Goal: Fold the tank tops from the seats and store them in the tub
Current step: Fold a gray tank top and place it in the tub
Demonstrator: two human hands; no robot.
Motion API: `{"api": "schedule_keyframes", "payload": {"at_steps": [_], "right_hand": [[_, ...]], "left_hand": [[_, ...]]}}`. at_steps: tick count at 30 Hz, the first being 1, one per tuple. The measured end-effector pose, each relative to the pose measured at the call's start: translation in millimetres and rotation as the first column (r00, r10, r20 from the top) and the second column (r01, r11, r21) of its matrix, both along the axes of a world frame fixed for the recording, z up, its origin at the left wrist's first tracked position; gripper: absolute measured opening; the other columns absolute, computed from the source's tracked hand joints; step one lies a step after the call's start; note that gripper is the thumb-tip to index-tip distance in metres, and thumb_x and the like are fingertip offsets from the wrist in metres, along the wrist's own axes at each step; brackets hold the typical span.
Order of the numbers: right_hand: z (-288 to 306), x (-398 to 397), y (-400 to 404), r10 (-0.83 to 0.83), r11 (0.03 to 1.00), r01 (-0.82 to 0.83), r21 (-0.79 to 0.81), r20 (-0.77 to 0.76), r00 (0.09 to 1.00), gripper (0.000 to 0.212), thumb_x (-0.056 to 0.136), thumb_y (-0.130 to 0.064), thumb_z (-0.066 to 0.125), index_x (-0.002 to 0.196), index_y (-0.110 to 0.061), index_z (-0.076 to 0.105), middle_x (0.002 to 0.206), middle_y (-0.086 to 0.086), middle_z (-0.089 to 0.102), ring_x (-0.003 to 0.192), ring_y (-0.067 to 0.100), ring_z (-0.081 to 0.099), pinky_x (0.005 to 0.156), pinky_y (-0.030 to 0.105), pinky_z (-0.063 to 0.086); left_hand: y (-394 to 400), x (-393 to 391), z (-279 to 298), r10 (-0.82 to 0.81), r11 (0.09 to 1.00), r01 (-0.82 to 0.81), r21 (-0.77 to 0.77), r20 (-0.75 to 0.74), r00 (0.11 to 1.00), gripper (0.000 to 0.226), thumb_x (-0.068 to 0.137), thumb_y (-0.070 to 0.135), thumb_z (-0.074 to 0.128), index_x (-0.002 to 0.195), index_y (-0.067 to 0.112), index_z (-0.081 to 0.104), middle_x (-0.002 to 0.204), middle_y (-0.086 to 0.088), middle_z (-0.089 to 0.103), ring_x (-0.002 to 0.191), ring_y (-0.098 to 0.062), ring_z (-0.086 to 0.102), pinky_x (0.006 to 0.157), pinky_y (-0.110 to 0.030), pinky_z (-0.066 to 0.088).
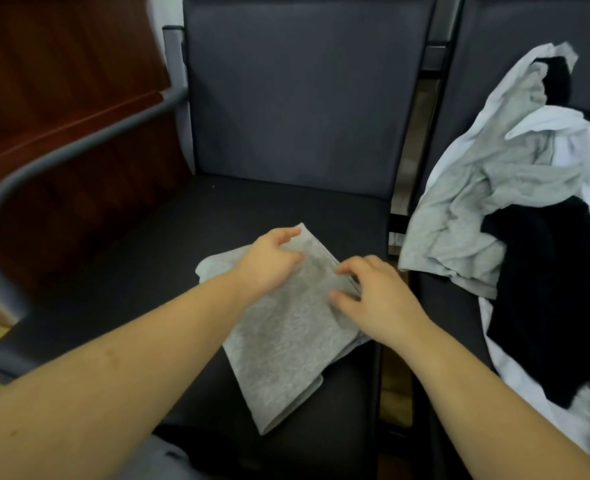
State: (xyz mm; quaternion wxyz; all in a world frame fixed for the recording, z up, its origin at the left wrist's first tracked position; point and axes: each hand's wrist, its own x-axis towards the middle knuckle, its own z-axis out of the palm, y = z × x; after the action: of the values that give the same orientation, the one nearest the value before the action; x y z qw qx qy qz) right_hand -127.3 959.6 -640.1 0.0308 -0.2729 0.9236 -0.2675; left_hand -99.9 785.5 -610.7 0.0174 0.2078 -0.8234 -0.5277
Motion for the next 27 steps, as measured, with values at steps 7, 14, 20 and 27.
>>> {"api": "schedule_keyframes", "payload": {"at_steps": [7, 14, 20, 27], "right_hand": [[-0.7, 9.8, -14.2, 0.176, 0.935, -0.187, 0.301, 0.065, 0.982, 0.047, 0.099, -0.048, 0.039, 0.143, -0.033, 0.041, 0.152, -0.006, 0.031, 0.138, 0.019, 0.027, 0.112, 0.035, 0.026], [14.6, 48.2, -10.6, 0.085, 0.874, -0.142, 0.465, 0.142, 0.986, 0.040, 0.097, -0.051, 0.041, 0.126, -0.026, 0.047, 0.127, 0.002, 0.040, 0.118, 0.024, 0.041, 0.095, 0.035, 0.039], [27.7, 82.2, -6.5, 0.031, 0.844, -0.109, 0.525, 0.155, 0.987, 0.043, 0.096, -0.054, 0.042, 0.115, -0.017, 0.054, 0.105, 0.003, 0.041, 0.089, 0.021, 0.046, 0.083, 0.036, 0.043], [4.1, 71.2, 12.6, -0.412, 0.904, 0.425, 0.043, 0.347, 0.842, 0.060, 0.083, -0.041, 0.070, 0.123, -0.008, 0.041, 0.123, 0.010, 0.051, 0.107, 0.026, 0.056, 0.076, 0.031, 0.043]], "left_hand": [[-6.6, 71.9, -21.3, -0.102, 0.676, 0.225, -0.702, 0.213, 0.972, 0.056, 0.096, 0.044, 0.047, 0.147, 0.030, 0.031, 0.159, -0.001, 0.015, 0.147, -0.022, 0.006, 0.118, -0.037, 0.004], [-17.6, 82.3, -13.6, -0.158, 0.788, 0.321, -0.526, 0.331, 0.930, 0.063, 0.087, 0.028, 0.058, 0.145, 0.034, 0.035, 0.160, 0.004, 0.014, 0.148, -0.020, 0.006, 0.119, -0.040, 0.009], [-21.7, 100.0, -17.2, -0.265, 0.889, 0.317, -0.330, 0.194, 0.945, 0.047, 0.088, 0.010, 0.056, 0.131, 0.029, 0.055, 0.151, 0.007, 0.035, 0.133, -0.016, 0.040, 0.097, -0.021, 0.037], [-30.7, 111.2, -16.8, 0.160, 0.937, -0.084, -0.338, 0.204, 0.966, 0.066, 0.086, 0.033, 0.066, 0.140, 0.013, 0.034, 0.136, -0.011, 0.042, 0.118, -0.031, 0.050, 0.087, -0.037, 0.043]]}}
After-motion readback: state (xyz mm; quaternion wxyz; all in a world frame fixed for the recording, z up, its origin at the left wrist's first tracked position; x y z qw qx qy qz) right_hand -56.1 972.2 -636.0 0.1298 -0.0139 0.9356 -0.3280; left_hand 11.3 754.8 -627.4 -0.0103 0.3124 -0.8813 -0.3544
